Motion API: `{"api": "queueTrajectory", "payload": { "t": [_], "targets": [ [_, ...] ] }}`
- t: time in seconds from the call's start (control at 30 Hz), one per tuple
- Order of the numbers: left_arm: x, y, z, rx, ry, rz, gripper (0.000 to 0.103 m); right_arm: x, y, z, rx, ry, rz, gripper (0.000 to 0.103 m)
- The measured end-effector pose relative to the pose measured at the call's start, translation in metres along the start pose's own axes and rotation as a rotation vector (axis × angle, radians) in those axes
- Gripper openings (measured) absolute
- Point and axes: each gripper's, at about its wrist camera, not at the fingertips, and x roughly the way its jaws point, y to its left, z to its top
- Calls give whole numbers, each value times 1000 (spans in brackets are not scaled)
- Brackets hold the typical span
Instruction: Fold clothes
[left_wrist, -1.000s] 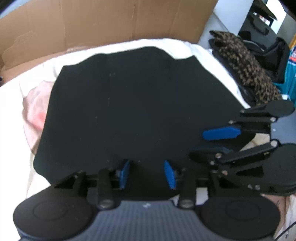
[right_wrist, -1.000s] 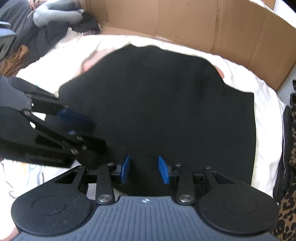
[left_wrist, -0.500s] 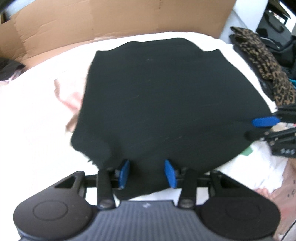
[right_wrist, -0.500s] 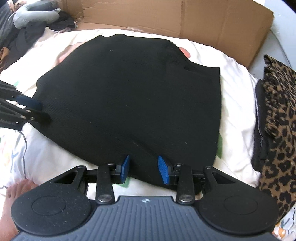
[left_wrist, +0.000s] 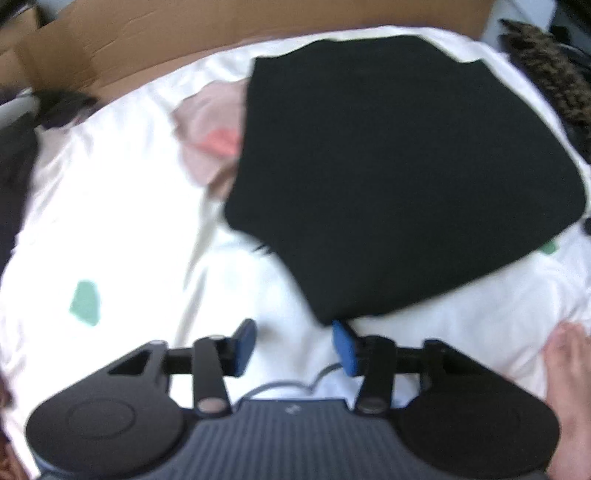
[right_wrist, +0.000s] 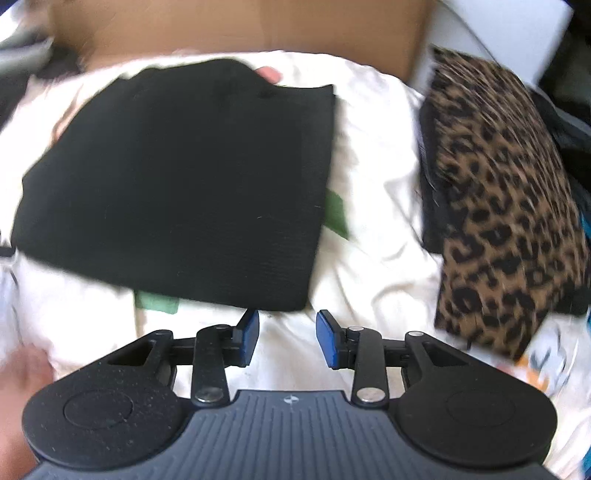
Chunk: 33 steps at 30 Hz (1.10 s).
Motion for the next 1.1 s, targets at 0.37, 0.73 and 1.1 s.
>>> {"api": "queueTrajectory", "payload": {
  "t": [0.37, 0.73, 1.1],
  "targets": [
    [-9, 14, 9, -113, -37, -145, 47, 3, -36, -10, 364, -45, 207, 42],
    [18, 25, 1, -206, -45, -234, 50, 42, -65, -40, 737, -63, 417, 42],
    [17, 32, 0, -257, -34, -262, 47, 40, -79, -37, 901, -91, 575, 6]
  ]
}}
